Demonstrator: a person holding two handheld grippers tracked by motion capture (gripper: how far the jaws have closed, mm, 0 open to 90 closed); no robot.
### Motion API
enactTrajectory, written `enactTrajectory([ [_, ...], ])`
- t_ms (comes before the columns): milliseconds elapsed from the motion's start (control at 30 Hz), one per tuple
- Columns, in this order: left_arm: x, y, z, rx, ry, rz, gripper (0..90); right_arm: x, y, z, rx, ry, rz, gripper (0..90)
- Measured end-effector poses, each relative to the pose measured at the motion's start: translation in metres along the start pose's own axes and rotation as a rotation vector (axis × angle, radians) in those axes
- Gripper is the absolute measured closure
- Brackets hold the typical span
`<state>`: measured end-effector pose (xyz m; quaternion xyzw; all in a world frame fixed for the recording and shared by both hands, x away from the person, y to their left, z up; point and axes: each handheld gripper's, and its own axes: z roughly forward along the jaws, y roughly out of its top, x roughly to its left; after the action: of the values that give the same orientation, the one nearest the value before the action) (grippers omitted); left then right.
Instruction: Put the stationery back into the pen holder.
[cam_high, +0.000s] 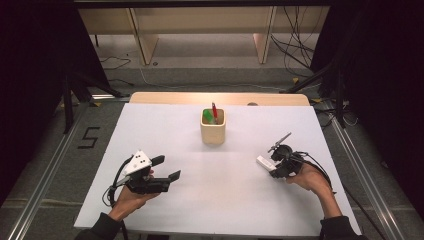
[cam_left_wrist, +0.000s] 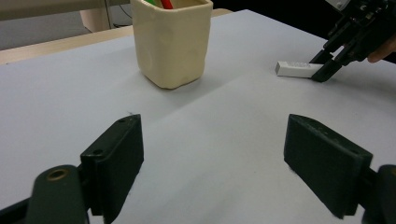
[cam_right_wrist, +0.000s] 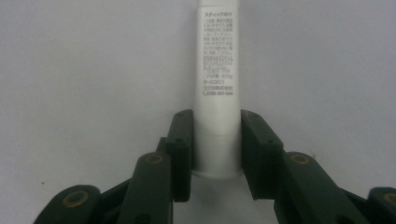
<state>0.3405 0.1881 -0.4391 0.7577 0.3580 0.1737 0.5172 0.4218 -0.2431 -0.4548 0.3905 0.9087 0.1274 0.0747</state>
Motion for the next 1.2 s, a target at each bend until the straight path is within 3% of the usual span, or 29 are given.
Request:
enactTrajectory([
  [333,0.000,0.000,0.000,0.000,0.002,0.001,19.8,0.003,0.000,-0.003,-0.027,-0.003,-0.020,67.6],
  [600,0.001,0.000,0.001,0.008,0.002,0.002,19.7,0.012,0.003,-0.018,-0.123,0.018,-0.057,67.5],
  [800,0.001,0.000,0.001,0.011,0.002,0.001,19.7,0.034,0.007,-0.031,-0.214,-0.003,-0.131,67.5],
  [967,0.001,0.000,0.001,0.015,0.004,0.001,19.7,0.047,0.010,-0.035,-0.275,-0.012,-0.160,67.4],
  [1200,0.002,0.000,0.002,0.022,0.003,-0.001,19.6,0.082,0.013,-0.038,-0.363,-0.061,-0.287,67.4],
])
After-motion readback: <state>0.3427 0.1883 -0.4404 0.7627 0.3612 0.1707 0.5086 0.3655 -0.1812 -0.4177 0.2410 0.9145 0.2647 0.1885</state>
